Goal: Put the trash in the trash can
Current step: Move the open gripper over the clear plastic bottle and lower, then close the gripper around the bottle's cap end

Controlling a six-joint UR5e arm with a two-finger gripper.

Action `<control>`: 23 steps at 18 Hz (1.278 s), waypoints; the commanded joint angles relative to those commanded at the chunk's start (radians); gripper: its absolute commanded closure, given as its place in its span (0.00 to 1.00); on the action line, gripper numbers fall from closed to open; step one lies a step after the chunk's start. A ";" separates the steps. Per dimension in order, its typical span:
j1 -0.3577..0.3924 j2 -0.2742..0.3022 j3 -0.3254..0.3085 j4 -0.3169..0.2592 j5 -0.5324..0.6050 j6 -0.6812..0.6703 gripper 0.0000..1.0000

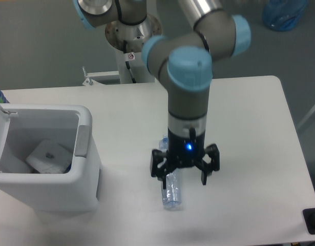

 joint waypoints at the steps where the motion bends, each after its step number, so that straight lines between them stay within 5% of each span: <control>1: 0.000 -0.017 -0.002 0.000 0.000 0.018 0.00; 12: -0.003 -0.123 -0.052 0.002 0.029 0.051 0.00; 23: -0.023 -0.152 -0.080 0.002 0.041 0.051 0.00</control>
